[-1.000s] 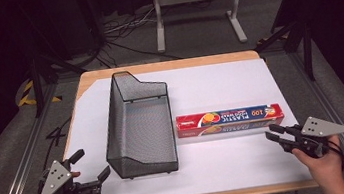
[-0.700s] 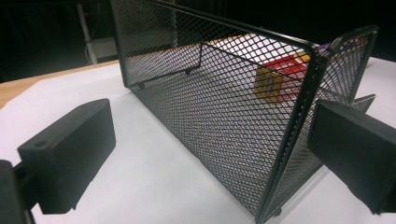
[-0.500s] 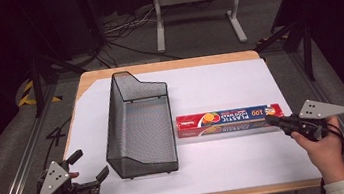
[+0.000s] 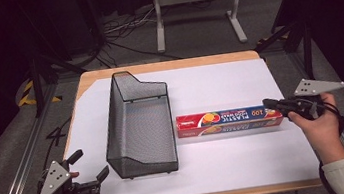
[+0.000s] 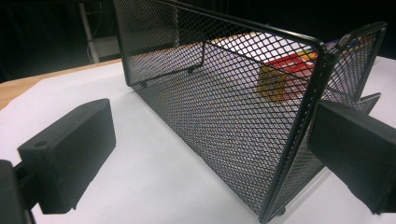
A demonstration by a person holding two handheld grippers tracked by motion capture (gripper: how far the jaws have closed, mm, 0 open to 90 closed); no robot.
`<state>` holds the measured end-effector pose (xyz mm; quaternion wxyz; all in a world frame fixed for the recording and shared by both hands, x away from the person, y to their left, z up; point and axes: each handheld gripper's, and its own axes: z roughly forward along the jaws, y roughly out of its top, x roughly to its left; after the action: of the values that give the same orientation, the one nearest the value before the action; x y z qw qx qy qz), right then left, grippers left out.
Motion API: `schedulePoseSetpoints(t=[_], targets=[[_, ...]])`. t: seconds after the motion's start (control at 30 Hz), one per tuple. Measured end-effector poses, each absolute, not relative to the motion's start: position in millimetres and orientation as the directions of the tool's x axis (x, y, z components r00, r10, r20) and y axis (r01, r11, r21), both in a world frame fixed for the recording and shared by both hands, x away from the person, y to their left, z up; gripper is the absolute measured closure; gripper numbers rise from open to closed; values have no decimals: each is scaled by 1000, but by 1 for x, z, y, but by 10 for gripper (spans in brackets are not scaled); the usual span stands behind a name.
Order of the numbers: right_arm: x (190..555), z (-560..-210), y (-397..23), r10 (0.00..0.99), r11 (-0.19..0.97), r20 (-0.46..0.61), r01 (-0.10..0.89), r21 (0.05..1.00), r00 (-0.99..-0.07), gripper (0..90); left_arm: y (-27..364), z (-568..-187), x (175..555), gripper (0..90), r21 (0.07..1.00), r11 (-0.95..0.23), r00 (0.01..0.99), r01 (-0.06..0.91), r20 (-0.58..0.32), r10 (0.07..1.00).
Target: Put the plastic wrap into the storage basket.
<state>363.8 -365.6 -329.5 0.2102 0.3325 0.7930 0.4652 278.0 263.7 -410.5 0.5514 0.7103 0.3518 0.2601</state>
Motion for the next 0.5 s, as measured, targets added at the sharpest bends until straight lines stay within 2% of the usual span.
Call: schedulePoseSetpoints(t=[0.5], targets=[[412, -322, -362, 752, 363, 11, 428, 828, -659, 900, 265, -412, 279, 19, 965, -143, 619, 220, -25, 785]])
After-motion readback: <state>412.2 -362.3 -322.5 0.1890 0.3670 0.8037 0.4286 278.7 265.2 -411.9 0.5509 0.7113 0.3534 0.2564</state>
